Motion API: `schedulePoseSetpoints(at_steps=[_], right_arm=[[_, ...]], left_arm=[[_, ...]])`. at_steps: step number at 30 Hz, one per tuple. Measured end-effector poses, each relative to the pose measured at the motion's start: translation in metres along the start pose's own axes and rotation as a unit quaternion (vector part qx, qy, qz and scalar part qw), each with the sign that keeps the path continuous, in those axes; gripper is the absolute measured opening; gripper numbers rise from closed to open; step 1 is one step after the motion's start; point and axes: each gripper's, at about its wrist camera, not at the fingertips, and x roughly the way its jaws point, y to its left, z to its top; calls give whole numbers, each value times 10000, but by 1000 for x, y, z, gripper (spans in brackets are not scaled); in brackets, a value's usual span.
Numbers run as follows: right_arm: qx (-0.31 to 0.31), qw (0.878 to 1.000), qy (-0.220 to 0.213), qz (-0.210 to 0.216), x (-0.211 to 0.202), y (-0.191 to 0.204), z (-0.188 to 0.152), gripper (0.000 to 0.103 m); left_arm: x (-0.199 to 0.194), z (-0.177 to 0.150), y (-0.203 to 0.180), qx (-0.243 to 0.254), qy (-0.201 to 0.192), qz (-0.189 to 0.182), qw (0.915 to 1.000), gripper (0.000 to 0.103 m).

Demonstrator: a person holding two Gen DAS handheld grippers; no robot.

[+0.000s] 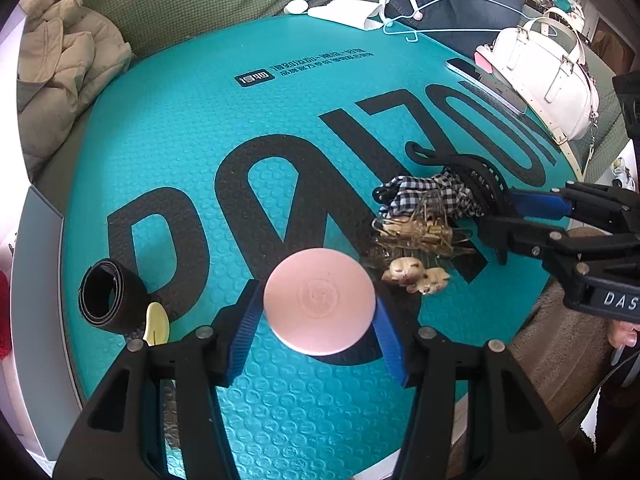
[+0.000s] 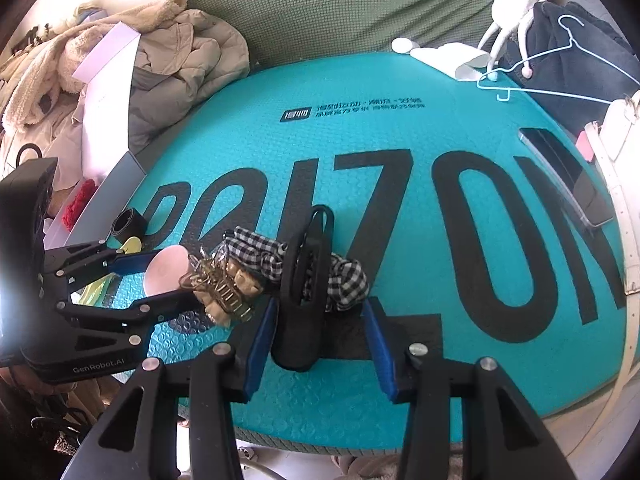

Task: Organize objects
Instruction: 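Grasp the pink round compact with the left gripper while the right gripper grasps the black hair clip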

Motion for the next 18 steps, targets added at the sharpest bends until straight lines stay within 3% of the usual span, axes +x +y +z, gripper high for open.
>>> schedulePoseSetpoints(at_steps=[2,4,18], right_arm=[[-10,10000,-29,-12,0,1,-1,42],[-33,10000,-32,-6,0,2,-2,21],[-63,9993,-364,-41,-28,10,-1,21]], left_arm=[[0,1,1,-12,-15,2,10000,52],[0,1,0,0,-30,13,10000,50],[-32,0,3,-90,-198,-5,9998,50]])
